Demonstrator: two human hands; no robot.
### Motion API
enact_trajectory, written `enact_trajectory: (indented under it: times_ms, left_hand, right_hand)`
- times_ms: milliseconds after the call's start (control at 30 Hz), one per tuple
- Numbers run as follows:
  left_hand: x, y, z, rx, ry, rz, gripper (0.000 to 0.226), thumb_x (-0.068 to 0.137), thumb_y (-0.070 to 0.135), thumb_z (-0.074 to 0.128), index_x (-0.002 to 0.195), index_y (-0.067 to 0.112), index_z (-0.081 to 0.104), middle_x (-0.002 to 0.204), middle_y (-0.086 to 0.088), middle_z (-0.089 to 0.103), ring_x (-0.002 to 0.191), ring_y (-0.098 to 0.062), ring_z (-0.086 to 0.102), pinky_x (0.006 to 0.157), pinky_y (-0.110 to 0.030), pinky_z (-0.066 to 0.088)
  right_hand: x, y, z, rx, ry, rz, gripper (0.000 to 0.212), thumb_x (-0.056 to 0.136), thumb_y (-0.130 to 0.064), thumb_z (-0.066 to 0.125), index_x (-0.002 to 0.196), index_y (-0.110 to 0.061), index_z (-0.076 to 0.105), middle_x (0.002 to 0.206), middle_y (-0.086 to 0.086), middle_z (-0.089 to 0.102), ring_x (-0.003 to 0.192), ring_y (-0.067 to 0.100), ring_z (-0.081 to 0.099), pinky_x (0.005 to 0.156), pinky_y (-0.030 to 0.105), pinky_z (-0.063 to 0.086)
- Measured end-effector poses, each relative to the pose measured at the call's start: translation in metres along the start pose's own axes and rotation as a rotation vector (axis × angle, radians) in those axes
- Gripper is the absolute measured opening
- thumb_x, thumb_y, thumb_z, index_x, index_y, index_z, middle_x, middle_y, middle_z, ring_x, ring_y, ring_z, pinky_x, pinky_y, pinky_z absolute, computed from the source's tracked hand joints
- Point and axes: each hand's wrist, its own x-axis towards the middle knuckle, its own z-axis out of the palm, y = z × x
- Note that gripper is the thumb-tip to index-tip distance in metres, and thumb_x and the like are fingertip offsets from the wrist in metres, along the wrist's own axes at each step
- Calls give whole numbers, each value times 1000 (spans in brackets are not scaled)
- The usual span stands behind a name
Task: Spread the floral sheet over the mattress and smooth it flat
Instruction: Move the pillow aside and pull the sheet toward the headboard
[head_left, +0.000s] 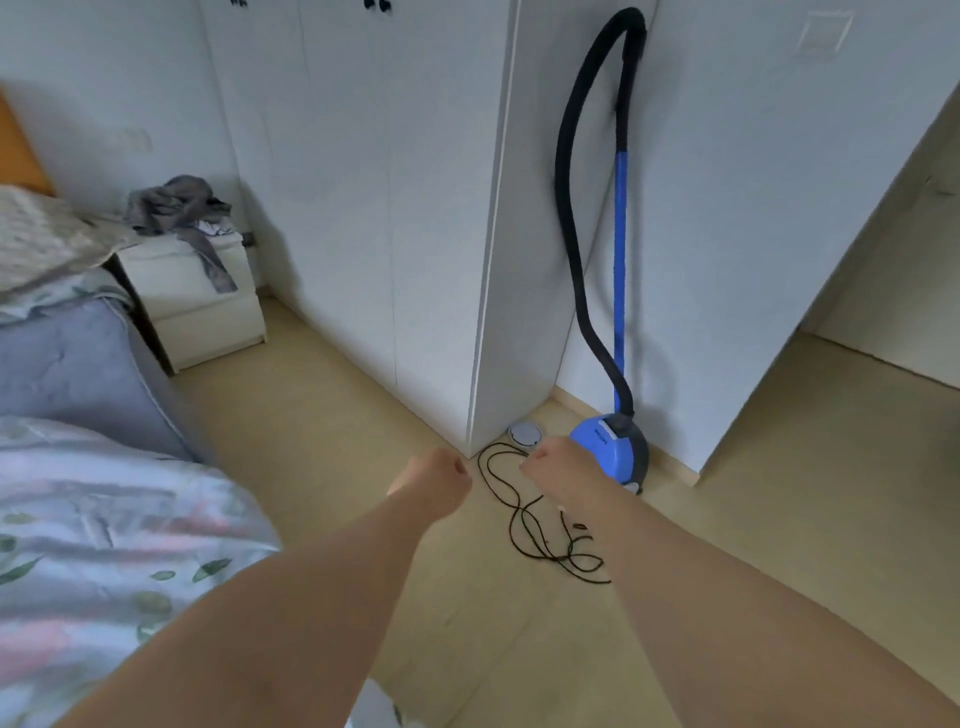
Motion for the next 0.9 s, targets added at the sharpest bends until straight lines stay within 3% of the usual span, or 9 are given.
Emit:
enact_trajectory:
  times_ms: [67, 233, 333, 467, 633, 700, 733, 800, 900]
  left_hand:
    - [36, 18, -8, -20, 42, -42, 14, 88, 14, 45, 80, 19, 55, 70, 0, 55, 71, -20, 52, 59, -22, 38]
    - [104, 37, -44, -61, 141, -172, 22, 91, 17, 47, 101, 13, 66, 89, -11, 65, 84, -25, 62, 70, -27, 47]
    - [136, 21, -65, -71, 198, -276, 25, 92, 18, 48, 108, 13, 66, 107, -13, 70, 102, -27, 66, 81, -29, 52]
    - [183, -16, -92, -118, 242, -385, 27, 92, 17, 47, 109, 11, 65, 111, -14, 68, 105, -27, 65, 86, -29, 51]
    - [250, -54, -153, -180, 298, -436, 27, 90, 17, 46, 107, 11, 66, 108, -14, 70, 102, -28, 65, 82, -30, 53]
    - [264, -68, -176, -178, 320, -466, 28, 91, 17, 45, 108, 10, 65, 108, -14, 69, 101, -28, 65, 81, -30, 53]
    - [271, -77, -187, -180, 337, -482, 28, 91, 17, 45, 109, 10, 65, 108, -13, 69, 101, -28, 65, 81, -30, 53]
    - [283, -99, -211, -182, 371, -524, 28, 91, 17, 43, 107, 10, 65, 107, -12, 69, 99, -26, 66, 82, -31, 54]
    - [297, -137, -242, -217, 412, -608, 29, 90, 17, 42, 104, 8, 66, 105, -10, 67, 96, -25, 66, 82, -32, 55]
  right_hand:
    - [44, -9, -16, 14, -28, -71, 17, 95, -12, 42, 81, -8, 51, 70, 0, 42, 64, 13, 43, 57, 24, 35]
    - [137, -57, -30, -17, -117, -195, 26, 93, -17, 45, 110, -4, 60, 94, 5, 52, 84, 21, 49, 65, 22, 38]
    - [179, -87, -19, -26, -217, -243, 28, 91, -21, 46, 112, -8, 59, 100, 7, 53, 90, 26, 53, 74, 28, 44]
    - [232, -131, 6, -109, -297, -298, 12, 88, -23, 47, 93, -16, 55, 100, 8, 56, 92, 26, 56, 83, 31, 48]
    - [290, -218, 31, -161, -367, -358, 28, 92, -23, 49, 114, -9, 60, 114, 12, 60, 108, 30, 57, 87, 35, 48]
    - [308, -249, 42, -143, -388, -395, 22, 91, -22, 48, 105, -10, 61, 99, 11, 57, 94, 28, 55, 78, 31, 46]
    - [318, -264, 48, -136, -393, -412, 15, 91, -21, 48, 92, -13, 60, 91, 8, 54, 88, 25, 51, 71, 27, 43]
    - [338, -296, 66, -121, -402, -433, 23, 89, -19, 47, 66, -21, 45, 77, 4, 47, 81, 22, 46, 55, 23, 34]
    - [360, -343, 96, -160, -446, -495, 29, 88, -18, 47, 60, -19, 39, 70, 4, 47, 69, 22, 46, 49, 19, 27]
